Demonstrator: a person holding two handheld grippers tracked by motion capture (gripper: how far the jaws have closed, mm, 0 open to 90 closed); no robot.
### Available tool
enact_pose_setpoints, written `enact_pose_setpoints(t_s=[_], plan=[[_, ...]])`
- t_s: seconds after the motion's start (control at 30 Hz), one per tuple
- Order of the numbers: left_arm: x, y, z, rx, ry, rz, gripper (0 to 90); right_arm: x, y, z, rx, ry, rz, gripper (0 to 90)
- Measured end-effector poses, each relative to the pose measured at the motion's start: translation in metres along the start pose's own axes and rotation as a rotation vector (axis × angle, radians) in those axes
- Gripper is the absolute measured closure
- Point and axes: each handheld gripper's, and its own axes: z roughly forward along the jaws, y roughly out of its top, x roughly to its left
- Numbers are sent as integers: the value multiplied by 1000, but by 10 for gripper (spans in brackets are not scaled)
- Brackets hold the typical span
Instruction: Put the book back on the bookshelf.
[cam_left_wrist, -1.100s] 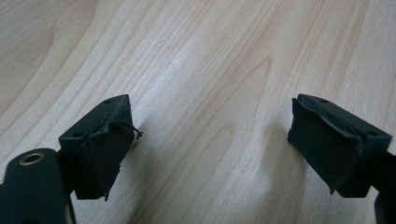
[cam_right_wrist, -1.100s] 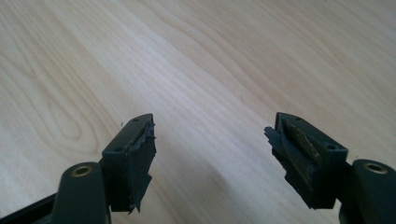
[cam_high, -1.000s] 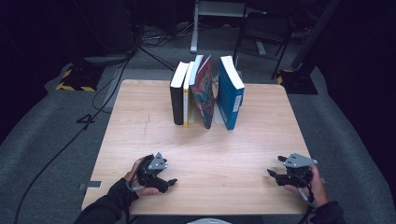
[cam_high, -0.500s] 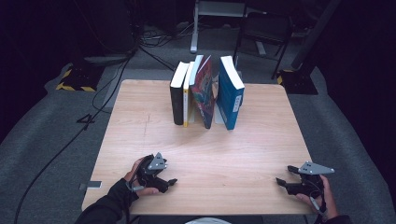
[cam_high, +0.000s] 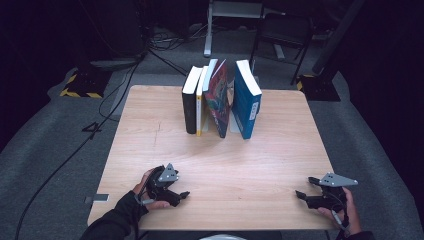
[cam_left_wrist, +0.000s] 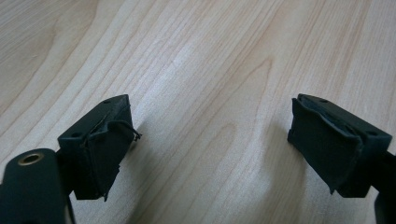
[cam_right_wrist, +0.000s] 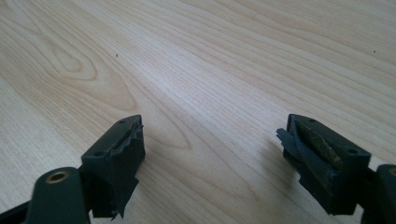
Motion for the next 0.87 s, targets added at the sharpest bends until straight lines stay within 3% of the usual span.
enact_pose_setpoints(t_s=[0.87], plan=[[2, 1, 1, 2, -11, 5, 135, -2, 0, 1, 2, -3, 17, 192]])
